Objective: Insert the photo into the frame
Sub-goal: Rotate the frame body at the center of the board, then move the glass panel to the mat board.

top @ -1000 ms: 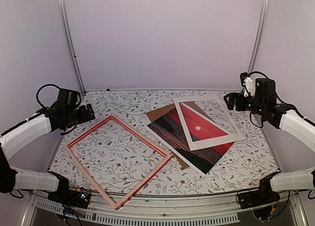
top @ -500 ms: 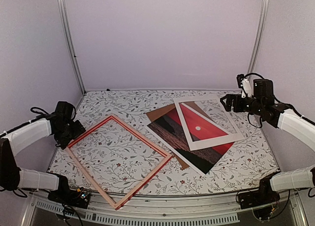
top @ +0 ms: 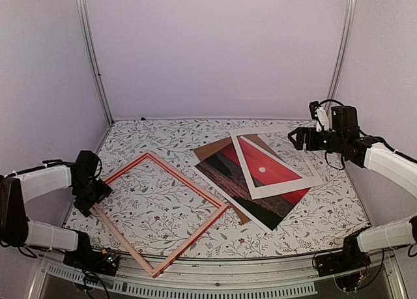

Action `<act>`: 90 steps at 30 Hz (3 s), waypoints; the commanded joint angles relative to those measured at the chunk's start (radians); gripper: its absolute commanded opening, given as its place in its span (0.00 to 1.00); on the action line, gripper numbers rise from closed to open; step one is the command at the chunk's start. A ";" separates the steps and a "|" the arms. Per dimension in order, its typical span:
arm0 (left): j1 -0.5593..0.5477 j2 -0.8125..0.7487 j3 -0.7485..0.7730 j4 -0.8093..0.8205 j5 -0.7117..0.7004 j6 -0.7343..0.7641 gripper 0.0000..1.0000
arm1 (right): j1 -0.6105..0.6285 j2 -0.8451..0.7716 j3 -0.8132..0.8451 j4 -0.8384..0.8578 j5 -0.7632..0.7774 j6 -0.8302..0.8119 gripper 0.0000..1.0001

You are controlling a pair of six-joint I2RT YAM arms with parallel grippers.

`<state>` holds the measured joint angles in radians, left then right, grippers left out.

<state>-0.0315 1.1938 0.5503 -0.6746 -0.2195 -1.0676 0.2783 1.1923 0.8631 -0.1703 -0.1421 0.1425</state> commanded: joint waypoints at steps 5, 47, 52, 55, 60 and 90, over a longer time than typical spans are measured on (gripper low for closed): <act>0.015 0.089 -0.010 0.184 0.060 0.094 0.79 | -0.006 0.012 0.039 -0.003 -0.002 0.010 0.99; -0.148 0.940 0.956 0.189 -0.020 0.808 0.51 | -0.007 0.447 0.286 -0.228 0.054 0.089 0.99; -0.196 0.942 0.956 0.209 0.003 0.827 0.52 | -0.004 0.497 0.303 -0.220 0.005 0.079 0.99; -0.214 0.936 0.940 0.213 0.028 0.826 0.52 | 0.009 0.537 0.317 -0.214 -0.014 0.077 0.99; -0.239 0.902 0.884 0.224 0.029 0.820 0.51 | 0.030 0.580 0.331 -0.215 0.015 0.079 0.99; -0.370 0.590 0.827 0.298 0.145 0.728 0.97 | -0.483 0.768 0.397 -0.266 -0.007 0.076 0.99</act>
<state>-0.3382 1.7931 1.3922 -0.4236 -0.1810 -0.3157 -0.1970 1.9358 1.2518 -0.4393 -0.0944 0.2245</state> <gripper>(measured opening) 0.973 0.990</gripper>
